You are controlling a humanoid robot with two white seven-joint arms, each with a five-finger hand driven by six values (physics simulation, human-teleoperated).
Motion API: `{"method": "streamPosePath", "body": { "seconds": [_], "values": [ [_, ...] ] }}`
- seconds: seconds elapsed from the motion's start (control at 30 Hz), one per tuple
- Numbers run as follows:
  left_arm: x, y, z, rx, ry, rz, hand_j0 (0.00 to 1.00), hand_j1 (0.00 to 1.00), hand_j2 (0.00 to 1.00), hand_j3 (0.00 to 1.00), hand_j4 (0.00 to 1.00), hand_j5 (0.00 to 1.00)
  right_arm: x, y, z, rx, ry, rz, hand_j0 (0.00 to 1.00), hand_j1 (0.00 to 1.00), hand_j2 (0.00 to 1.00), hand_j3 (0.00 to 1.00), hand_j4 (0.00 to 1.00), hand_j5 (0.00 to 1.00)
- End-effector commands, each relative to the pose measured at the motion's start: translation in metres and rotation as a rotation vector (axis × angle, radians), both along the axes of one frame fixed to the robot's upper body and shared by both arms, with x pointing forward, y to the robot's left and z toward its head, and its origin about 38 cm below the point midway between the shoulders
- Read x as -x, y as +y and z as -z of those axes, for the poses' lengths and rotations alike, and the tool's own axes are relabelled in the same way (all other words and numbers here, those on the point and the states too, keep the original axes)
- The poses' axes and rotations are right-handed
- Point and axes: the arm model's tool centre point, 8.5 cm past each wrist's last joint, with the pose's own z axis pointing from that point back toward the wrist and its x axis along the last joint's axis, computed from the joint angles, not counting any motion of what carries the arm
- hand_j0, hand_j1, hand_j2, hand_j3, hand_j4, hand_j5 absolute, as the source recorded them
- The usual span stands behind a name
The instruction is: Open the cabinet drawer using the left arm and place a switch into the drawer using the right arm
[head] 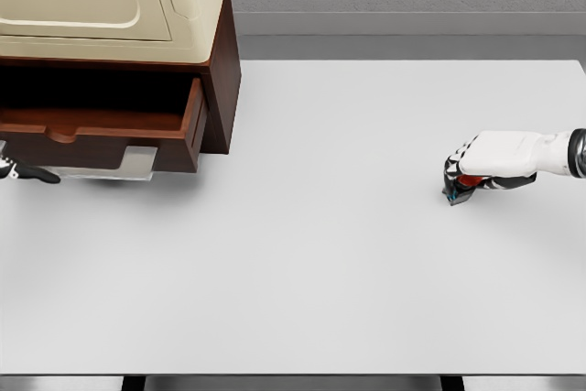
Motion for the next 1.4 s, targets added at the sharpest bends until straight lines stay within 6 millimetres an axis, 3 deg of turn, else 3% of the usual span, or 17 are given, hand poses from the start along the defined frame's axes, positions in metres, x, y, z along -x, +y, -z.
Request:
{"method": "streamPosePath", "body": {
  "seconds": [0.0,0.13,0.2,0.37,0.53,0.87,1.13,1.37],
  "values": [
    [0.002,0.001,0.005,0.000,0.016,-0.005,1.00,1.00,1.00,1.00,1.00,1.00,0.001,0.000,0.001,0.003,0.004,-0.004,0.48,0.48,0.48,0.48,0.48,0.48],
    [0.002,0.001,0.007,-0.018,0.016,0.000,1.00,1.00,1.00,1.00,1.00,1.00,0.001,0.001,0.002,0.001,0.006,-0.006,0.47,0.47,0.47,0.47,0.47,0.47],
    [0.002,0.001,0.007,-0.018,0.017,0.002,1.00,1.00,1.00,1.00,1.00,1.00,0.000,0.002,0.002,-0.001,0.007,-0.005,0.40,0.40,0.40,0.40,0.40,0.40],
    [0.002,0.001,0.008,-0.018,0.017,0.002,1.00,1.00,1.00,1.00,1.00,1.00,-0.001,0.002,0.002,-0.006,0.006,-0.002,0.37,0.37,0.37,0.37,0.37,0.37],
    [0.002,0.001,0.008,-0.018,0.017,0.003,1.00,1.00,1.00,1.00,1.00,1.00,-0.001,0.002,0.002,-0.012,0.008,-0.002,0.25,0.25,0.25,0.25,0.25,0.25],
    [0.002,0.001,0.007,-0.019,0.017,0.002,1.00,1.00,1.00,1.00,1.00,1.00,-0.016,-0.002,-0.014,-0.109,-0.032,0.054,0.26,0.26,0.26,0.26,0.26,0.26],
    [0.002,0.001,0.008,-0.018,0.017,0.001,1.00,1.00,1.00,1.00,1.00,1.00,-0.026,0.021,-0.027,-0.185,-0.076,0.028,0.26,0.26,0.26,0.26,0.26,0.26],
    [0.002,0.001,0.008,-0.018,0.017,0.001,1.00,1.00,1.00,1.00,1.00,1.00,-0.044,0.065,-0.058,-0.258,-0.149,-0.054,0.26,0.26,0.26,0.26,0.26,0.26]
  ]
}}
